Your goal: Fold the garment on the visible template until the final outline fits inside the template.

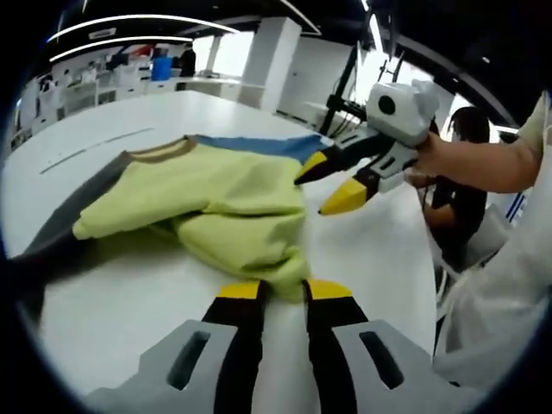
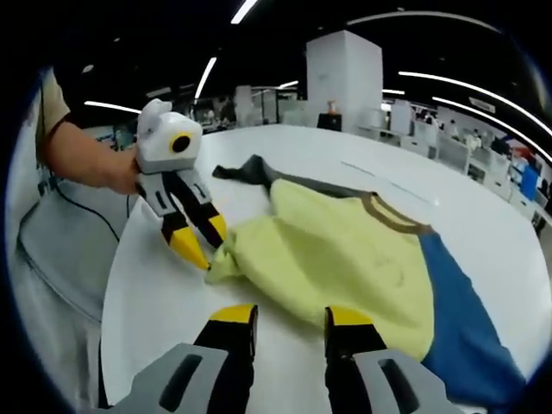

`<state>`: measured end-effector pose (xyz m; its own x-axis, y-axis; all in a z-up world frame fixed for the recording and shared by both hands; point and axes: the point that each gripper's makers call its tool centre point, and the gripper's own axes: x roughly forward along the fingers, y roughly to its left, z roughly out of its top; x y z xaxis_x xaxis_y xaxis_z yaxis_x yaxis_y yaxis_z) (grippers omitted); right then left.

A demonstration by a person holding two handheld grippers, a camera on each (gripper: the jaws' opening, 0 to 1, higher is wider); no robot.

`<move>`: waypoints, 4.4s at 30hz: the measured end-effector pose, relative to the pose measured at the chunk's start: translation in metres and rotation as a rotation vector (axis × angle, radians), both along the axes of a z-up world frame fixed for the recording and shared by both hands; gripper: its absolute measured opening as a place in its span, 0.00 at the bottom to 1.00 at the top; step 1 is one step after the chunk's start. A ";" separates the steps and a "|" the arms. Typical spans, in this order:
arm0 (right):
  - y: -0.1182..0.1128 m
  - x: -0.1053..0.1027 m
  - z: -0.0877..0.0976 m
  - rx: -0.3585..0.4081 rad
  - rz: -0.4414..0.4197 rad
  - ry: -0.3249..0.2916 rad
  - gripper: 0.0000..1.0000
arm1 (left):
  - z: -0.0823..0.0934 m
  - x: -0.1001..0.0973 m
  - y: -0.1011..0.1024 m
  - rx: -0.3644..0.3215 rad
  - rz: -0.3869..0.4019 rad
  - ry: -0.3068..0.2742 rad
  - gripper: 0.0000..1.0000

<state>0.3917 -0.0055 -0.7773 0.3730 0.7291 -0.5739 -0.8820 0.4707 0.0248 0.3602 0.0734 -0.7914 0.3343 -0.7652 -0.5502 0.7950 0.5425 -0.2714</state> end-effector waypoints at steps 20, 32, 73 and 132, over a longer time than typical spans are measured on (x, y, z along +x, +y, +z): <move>0.011 0.006 -0.015 -0.110 0.057 -0.072 0.04 | 0.000 0.004 -0.003 -0.018 0.023 0.013 0.03; 0.007 0.009 0.007 -0.070 0.043 -0.111 0.00 | 0.017 0.007 0.003 -0.021 0.015 -0.037 0.00; -0.017 0.058 0.056 0.030 -0.135 -0.197 0.00 | 0.118 0.060 0.025 -0.140 0.169 -0.254 0.00; 0.001 0.013 0.026 0.057 -0.075 -0.095 0.11 | 0.057 0.042 0.026 -0.074 0.182 -0.084 0.14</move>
<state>0.4048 -0.0046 -0.7512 0.4785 0.7277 -0.4914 -0.8440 0.5356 -0.0286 0.4026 0.0993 -0.7341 0.5130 -0.7251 -0.4594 0.7073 0.6603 -0.2525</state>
